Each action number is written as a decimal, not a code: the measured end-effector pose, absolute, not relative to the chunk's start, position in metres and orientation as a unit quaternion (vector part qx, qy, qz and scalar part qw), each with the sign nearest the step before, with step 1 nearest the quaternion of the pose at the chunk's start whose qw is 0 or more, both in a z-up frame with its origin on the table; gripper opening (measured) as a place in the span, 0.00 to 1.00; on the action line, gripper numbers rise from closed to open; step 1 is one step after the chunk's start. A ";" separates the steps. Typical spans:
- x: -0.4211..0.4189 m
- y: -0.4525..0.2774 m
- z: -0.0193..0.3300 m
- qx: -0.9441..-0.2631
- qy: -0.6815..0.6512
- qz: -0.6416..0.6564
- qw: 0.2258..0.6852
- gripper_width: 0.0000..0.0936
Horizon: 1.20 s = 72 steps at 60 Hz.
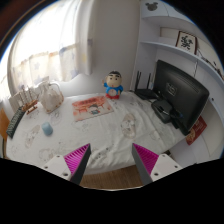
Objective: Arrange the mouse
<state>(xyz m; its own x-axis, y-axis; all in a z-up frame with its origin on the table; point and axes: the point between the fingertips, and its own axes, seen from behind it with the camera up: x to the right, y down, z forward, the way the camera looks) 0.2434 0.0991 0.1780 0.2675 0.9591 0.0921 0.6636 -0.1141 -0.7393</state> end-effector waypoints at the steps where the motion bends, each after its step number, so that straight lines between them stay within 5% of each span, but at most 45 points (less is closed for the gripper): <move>1: 0.243 0.099 0.178 -0.715 -0.567 0.212 0.348 0.92; 19: 0.215 0.051 0.157 -0.692 -0.588 0.253 0.335 0.92; 42: 0.174 -0.140 0.112 -0.604 -0.673 0.327 0.276 0.91; 72: 0.059 -0.212 0.031 -0.587 -0.656 0.352 0.317 0.91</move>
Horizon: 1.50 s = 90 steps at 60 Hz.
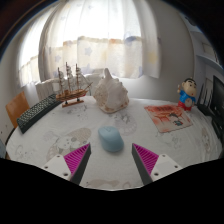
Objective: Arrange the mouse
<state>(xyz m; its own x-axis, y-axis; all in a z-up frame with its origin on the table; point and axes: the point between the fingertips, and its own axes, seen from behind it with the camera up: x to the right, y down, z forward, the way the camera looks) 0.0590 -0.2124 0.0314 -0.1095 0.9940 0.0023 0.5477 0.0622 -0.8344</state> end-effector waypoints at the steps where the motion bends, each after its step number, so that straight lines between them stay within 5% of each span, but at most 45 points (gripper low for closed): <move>1: 0.055 -0.213 0.029 -0.590 -0.654 0.352 0.317 0.91; 36: -0.040 -0.190 -0.004 -0.636 -0.615 0.329 0.330 0.91; 40: -0.043 -0.193 -0.004 -0.636 -0.615 0.331 0.329 0.80; 44: -0.044 -0.201 -0.005 -0.631 -0.621 0.332 0.325 0.52; 52: -0.045 -0.203 -0.003 -0.631 -0.630 0.315 0.325 0.45; 76: -0.111 -0.096 0.179 -0.608 -0.585 0.371 0.388 0.42; 84: -0.147 -0.008 0.173 -0.598 -0.583 0.337 0.435 0.41; 90: -0.167 0.038 0.128 -0.612 -0.588 0.330 0.412 0.42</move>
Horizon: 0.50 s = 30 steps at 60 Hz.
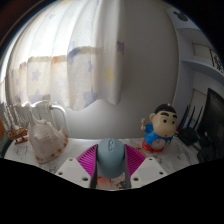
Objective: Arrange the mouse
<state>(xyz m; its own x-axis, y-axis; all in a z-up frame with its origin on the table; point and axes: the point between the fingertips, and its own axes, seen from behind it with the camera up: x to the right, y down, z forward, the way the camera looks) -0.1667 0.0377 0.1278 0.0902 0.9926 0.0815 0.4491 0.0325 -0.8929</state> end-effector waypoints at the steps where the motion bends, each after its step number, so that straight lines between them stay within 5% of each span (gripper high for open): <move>1: -0.169 0.044 0.118 -0.615 -0.591 0.327 0.407 0.41; 11: -0.176 0.073 0.031 -0.629 -0.615 0.315 0.357 0.42; 19: -0.169 0.068 -0.007 -0.631 -0.639 0.315 0.305 0.54; 24: -0.162 0.071 0.004 -0.626 -0.643 0.324 0.299 0.93; 30: -0.138 0.083 0.040 -0.624 -0.639 0.318 0.318 0.91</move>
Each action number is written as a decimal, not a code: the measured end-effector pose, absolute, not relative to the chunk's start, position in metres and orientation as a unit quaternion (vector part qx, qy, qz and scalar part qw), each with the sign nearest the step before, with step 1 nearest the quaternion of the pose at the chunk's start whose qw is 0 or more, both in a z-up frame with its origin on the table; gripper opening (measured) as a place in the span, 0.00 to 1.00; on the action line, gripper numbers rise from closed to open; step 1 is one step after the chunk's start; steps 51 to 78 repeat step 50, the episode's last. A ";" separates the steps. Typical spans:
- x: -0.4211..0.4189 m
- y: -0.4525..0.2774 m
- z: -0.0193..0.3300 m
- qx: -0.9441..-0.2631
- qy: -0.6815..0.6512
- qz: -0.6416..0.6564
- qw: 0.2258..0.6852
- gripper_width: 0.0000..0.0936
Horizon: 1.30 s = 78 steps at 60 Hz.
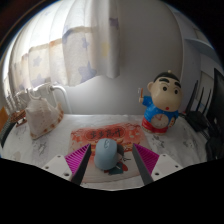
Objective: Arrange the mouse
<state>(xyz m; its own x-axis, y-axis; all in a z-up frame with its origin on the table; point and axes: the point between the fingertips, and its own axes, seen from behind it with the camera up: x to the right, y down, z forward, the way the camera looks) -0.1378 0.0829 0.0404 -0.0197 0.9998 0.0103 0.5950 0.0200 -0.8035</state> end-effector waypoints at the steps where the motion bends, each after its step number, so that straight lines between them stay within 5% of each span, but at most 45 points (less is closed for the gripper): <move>1: -0.132 0.083 0.048 -0.624 -0.638 0.319 0.319 0.91; 23: 0.067 0.103 0.173 -0.649 -0.630 0.290 0.312 0.91; 45: 0.093 0.134 0.193 -0.643 -0.621 0.278 0.351 0.91; 78: 0.093 0.129 0.193 -0.639 -0.624 0.287 0.346 0.91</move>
